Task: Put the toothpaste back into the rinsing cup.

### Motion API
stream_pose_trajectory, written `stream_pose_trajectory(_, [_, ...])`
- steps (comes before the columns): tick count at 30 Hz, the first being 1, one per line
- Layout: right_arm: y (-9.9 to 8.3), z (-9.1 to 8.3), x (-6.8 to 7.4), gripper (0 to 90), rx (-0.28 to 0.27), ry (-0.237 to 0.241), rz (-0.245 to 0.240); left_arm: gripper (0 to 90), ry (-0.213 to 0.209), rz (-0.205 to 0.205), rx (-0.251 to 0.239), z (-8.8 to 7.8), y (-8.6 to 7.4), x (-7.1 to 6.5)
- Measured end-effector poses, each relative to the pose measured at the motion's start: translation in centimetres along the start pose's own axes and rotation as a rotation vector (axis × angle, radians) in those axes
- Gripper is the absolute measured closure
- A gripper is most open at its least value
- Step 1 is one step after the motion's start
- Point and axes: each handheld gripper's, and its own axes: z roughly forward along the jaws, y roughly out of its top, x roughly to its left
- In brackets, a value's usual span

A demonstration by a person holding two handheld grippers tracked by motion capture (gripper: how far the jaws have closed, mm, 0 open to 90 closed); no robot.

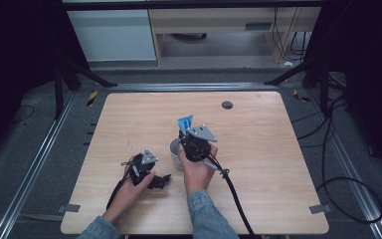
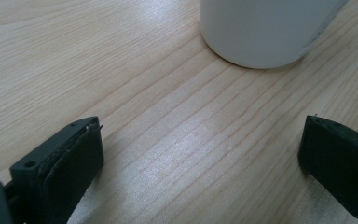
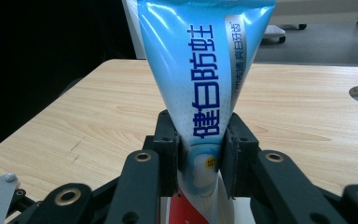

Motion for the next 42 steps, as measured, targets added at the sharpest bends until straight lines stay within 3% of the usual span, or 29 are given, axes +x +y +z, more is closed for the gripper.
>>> stream_pose_trajectory(18, [0.00,-0.07,0.00,59.4,0.002,-0.011,-0.012,0.0,-0.003,0.001,-0.001,0.01,0.01,-0.04])
stream_pose_trajectory(34, [0.06,-0.25,0.23,59.4,0.005,-0.007,-0.021,0.0,-0.003,0.001,0.000,0.01,0.01,-0.04])
stream_pose_trajectory(42, [0.50,-0.85,0.19,58.9,0.009,-0.017,-0.050,0.0,-0.002,-0.001,-0.002,0.02,0.00,-0.05])
